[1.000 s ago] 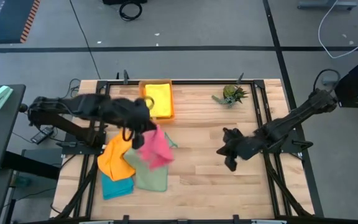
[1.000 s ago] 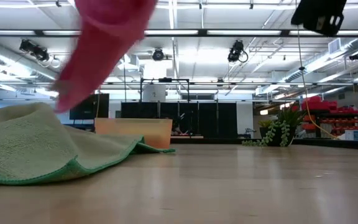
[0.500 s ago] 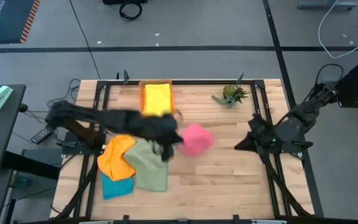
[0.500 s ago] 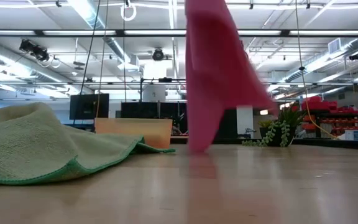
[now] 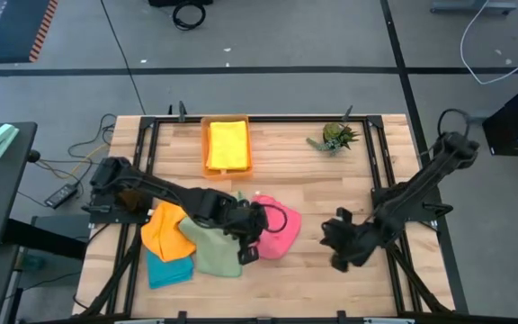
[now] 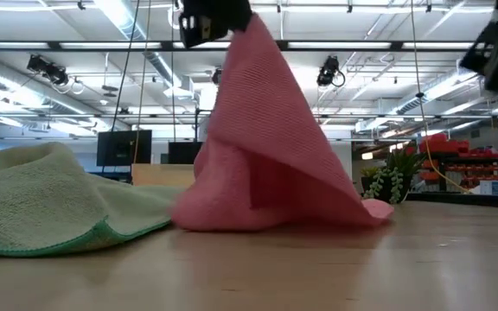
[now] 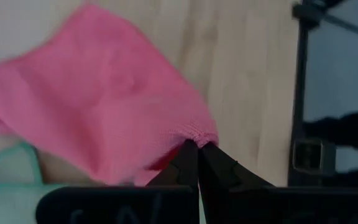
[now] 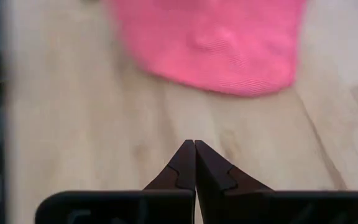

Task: Fold microfiber towels
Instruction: Fold the pink microfiber cloth

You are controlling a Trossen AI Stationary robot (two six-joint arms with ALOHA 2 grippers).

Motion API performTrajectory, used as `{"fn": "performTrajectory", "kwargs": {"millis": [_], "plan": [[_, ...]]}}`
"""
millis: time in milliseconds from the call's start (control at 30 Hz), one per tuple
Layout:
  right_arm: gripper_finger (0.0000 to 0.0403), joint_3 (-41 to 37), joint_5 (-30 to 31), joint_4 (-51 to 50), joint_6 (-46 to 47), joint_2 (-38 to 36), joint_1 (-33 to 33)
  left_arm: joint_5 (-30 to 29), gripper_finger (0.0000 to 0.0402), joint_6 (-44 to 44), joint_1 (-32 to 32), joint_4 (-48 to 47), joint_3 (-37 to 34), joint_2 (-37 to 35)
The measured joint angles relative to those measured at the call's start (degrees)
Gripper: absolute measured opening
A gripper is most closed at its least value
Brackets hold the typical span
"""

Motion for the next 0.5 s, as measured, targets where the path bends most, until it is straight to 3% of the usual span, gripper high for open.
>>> {"fn": "performTrajectory", "kwargs": {"millis": [167, 333, 500], "plan": [[0.0032, -3.53, -2.01, 10.84, 3.06, 2.8, -9.93, 0.09, 0.0009, 0.0, -3.09, -4.59, -0.12, -0.04], [0.0106, -8.96, -10.85, 24.26, 0.58, 3.69, -21.14, -0.97, 0.0005, -1.89, -6.53, -0.3, -5.61, -0.09], [0.0178, -10.41, -13.01, 25.26, -2.39, 5.96, -26.25, -1.0, 0.0007, -5.96, -8.08, 5.65, -12.11, -0.09]]}}
